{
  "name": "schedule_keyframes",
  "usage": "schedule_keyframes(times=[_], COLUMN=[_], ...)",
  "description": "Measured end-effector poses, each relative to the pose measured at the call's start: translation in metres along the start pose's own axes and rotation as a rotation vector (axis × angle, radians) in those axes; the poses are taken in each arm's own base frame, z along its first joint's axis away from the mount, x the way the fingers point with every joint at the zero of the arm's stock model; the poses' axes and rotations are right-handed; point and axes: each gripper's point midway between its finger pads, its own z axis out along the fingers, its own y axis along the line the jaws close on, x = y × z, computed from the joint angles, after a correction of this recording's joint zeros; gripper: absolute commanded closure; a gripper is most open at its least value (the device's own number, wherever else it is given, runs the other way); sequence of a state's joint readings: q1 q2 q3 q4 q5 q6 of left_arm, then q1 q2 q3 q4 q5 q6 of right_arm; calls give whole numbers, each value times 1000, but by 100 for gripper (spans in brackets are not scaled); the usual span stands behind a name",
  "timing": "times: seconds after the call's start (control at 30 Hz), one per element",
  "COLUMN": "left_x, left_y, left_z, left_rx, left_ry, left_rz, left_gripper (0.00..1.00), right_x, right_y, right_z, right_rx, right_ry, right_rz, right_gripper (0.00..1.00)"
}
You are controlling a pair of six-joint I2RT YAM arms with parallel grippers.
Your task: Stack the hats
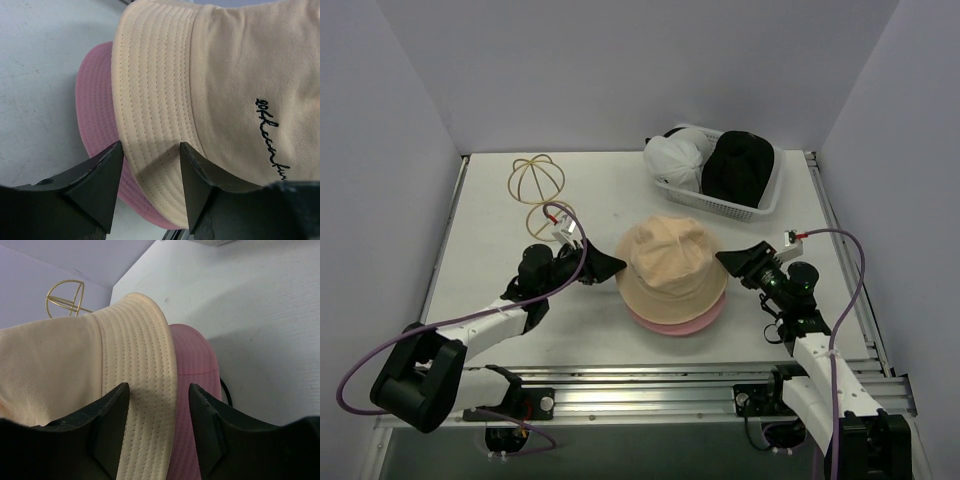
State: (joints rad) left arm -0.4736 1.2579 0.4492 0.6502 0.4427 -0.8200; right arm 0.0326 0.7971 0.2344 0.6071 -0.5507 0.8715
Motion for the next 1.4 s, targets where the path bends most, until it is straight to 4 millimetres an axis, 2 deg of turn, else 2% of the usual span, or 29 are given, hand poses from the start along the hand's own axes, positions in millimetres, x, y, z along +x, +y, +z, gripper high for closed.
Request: schedule_keyframes(times=[0.1,0.13,0.17,0.2,0.27,0.37,0.4,0.6,0.97,1.2,1.4], left_x=[1,2,3,3,3,4,4,10,37,37,37], left_y=[3,4,5,5,7,9,9,15,48,49,49], left_z=[2,2,2,3,3,3,3,5,12,13,13], left_rx=[-5,-7,-9,-11,-15,-19,-19,-28,-105,-107,-106], left_ry=[4,5,7,7,9,11,13,32,114,117,116], left_rz=[-6,-8,-12,-15,-15,-17,-17,-15,-61,-58,-53], left_gripper=[51,55,62,65,77,88,97,98,98,98,98], right_x=[1,2,2,3,3,3,3,6,11,19,24], right_y=[-1,-1,-2,-2,-2,-3,-3,-10,-37,-56,-61], right_z=[0,0,-1,-1,-1,-1,-1,-1,0,2,2], right_rx=[-8,-11,-13,-13,-12,-10,-10,15,122,193,208], right_ry=[-7,-9,-9,-9,-9,-13,-12,-6,2,14,13], right_rz=[4,5,7,9,10,11,10,-3,-23,-23,-24], right_gripper=[59,69,74,89,100,100,100,100,100,100,100])
